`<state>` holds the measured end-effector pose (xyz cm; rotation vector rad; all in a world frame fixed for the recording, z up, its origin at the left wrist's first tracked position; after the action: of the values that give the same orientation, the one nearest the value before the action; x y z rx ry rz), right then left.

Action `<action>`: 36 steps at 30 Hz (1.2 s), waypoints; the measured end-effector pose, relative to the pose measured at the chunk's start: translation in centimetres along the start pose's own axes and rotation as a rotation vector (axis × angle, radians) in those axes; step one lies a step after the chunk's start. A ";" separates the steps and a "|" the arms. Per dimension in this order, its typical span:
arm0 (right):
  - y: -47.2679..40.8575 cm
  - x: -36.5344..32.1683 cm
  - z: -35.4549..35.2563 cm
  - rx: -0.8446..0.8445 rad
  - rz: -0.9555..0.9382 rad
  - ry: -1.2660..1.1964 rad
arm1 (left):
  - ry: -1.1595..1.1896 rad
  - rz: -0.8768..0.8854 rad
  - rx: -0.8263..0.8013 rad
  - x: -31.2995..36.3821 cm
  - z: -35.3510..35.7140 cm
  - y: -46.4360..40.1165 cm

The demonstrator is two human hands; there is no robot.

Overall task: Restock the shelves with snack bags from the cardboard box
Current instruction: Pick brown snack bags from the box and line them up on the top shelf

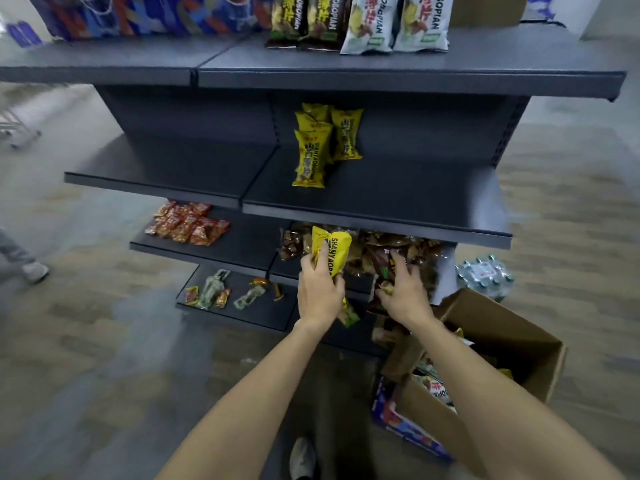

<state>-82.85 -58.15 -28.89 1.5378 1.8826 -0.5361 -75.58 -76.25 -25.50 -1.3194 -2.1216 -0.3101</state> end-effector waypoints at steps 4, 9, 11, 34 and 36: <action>-1.5 -2.0 1.3 0.040 0.007 0.013 | 0.077 -0.043 -0.053 -2.3 0.2 -2.8; -3.2 -3.9 1.3 0.133 0.035 0.008 | 0.092 0.051 -0.088 -2.7 -0.3 -7.5; -4.0 -4.7 1.2 0.161 0.046 0.019 | 0.105 0.086 -0.061 -2.6 -1.2 -9.5; -21.8 -6.9 -4.0 0.340 -0.126 -0.068 | 0.062 0.143 0.026 7.9 5.4 -30.0; -23.9 -7.1 -3.9 0.340 -0.164 -0.075 | 0.009 0.133 0.050 8.0 6.5 -31.8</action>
<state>-106.10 -66.11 -23.13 1.5510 1.9426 -1.0179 -108.30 -82.31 -21.93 -1.4187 -2.0099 -0.2057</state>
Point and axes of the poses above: each hand's wrist, its own y-axis away from the middle knuckle, its own z-axis out of the palm, x = y × z, the point moved 10 cm from there along -y, towards the middle knuckle, and after that the axes turned 1 degree about -y, right-handed, at the moved point
